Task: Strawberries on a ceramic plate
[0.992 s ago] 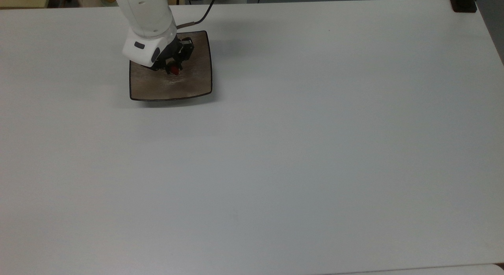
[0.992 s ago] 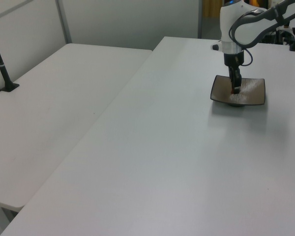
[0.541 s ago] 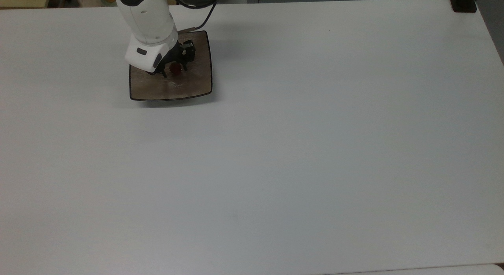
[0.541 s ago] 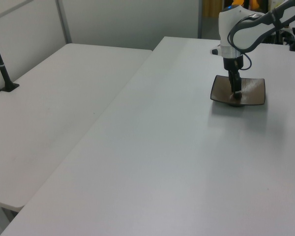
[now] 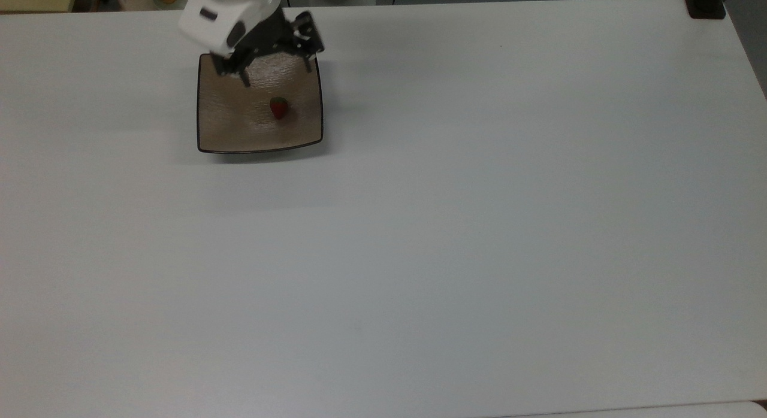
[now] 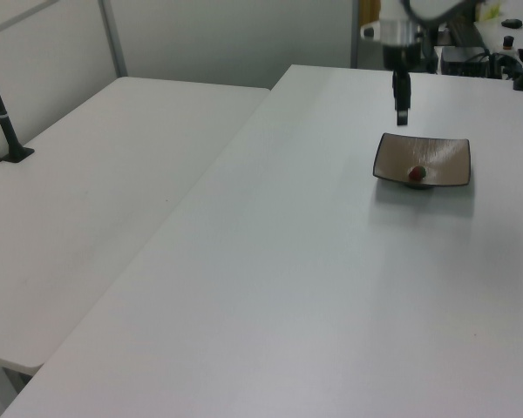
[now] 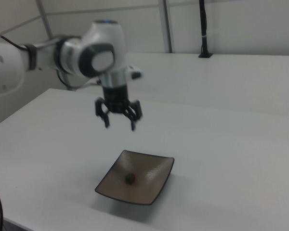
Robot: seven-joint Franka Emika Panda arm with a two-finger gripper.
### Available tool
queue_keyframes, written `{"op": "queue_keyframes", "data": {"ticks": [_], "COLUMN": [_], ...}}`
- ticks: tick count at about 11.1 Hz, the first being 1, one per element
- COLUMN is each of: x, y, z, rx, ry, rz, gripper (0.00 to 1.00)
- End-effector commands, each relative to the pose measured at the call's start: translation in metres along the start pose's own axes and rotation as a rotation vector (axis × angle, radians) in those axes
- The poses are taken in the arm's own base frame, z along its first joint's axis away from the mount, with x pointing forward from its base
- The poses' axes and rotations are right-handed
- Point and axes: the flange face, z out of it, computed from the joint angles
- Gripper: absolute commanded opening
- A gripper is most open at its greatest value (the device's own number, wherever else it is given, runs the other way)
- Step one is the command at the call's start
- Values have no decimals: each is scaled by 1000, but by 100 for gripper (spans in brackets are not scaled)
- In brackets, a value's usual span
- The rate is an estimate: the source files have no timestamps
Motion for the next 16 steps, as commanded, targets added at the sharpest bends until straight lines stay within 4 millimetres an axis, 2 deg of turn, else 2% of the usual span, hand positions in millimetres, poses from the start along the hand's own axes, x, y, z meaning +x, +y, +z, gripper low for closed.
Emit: {"op": "queue_keyframes", "data": {"ticks": [1, 3, 5, 10, 16], "x": [-1, -13, -22, -9, -6], "y": [-52, -64, -75, -66, -59], "z": [-63, -99, -119, -122, -125], "rx": [7, 10, 3, -12, 42], "ry": [36, 35, 62, 185, 233], "rz": [170, 193, 196, 196, 237], "gripper": [100, 100, 100, 100, 100]}}
